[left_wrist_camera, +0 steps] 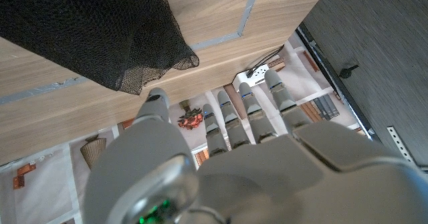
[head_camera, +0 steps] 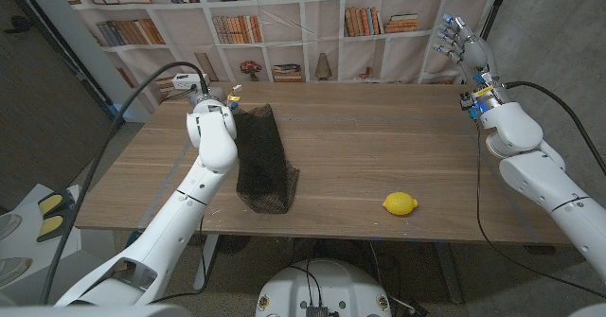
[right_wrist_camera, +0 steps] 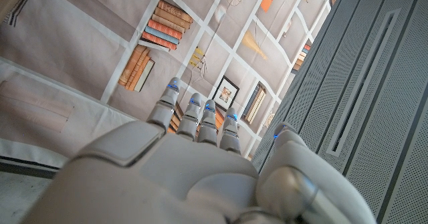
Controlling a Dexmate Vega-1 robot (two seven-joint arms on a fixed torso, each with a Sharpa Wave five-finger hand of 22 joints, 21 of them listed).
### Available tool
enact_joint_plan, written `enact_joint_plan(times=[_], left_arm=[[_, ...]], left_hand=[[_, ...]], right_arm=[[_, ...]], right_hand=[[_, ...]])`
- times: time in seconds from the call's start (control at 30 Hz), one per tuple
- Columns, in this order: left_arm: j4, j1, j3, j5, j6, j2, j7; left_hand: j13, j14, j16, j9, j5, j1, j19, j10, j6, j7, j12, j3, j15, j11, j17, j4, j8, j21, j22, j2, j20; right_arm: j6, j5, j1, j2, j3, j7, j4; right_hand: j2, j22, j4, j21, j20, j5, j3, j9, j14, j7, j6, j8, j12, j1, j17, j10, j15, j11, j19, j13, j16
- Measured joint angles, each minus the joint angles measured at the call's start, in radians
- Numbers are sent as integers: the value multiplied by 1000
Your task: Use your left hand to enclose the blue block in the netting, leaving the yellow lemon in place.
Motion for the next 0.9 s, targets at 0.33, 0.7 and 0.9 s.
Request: enact_joint_plan(times=[0.33,0.7,0.9], left_arm=[[118,-126,105,-116,29,97,-28],[281,-277,265,-278,64,140,29],[375,-355,350,-348,91,135,72]], left_hand=[[-3,-4,-8,0,0,-7,21,-37,-39,-3,-20,8,-3,1,5,9,-7,0,0,24,-21],[-8,-24,-8,0,0,-39,21,-67,-95,-8,-29,-13,6,21,5,22,-15,-4,0,-3,-20],[-8,-27,-8,0,0,-55,25,-85,-140,14,-33,-12,9,38,10,31,-15,-4,5,15,-10]], right_arm=[[-16,-7,23,6,-17,0,14],[-40,-16,50,6,-35,-4,25],[-50,-18,62,5,-41,-4,32]], right_hand=[[0,0,4,0,0,0,4,0,0,0,0,0,0,0,0,0,0,0,0,0,0],[0,0,4,0,0,0,4,0,0,0,0,0,0,0,0,0,0,0,0,0,0],[-7,0,4,0,0,0,4,0,0,0,0,0,0,-1,0,0,0,0,0,0,0]])
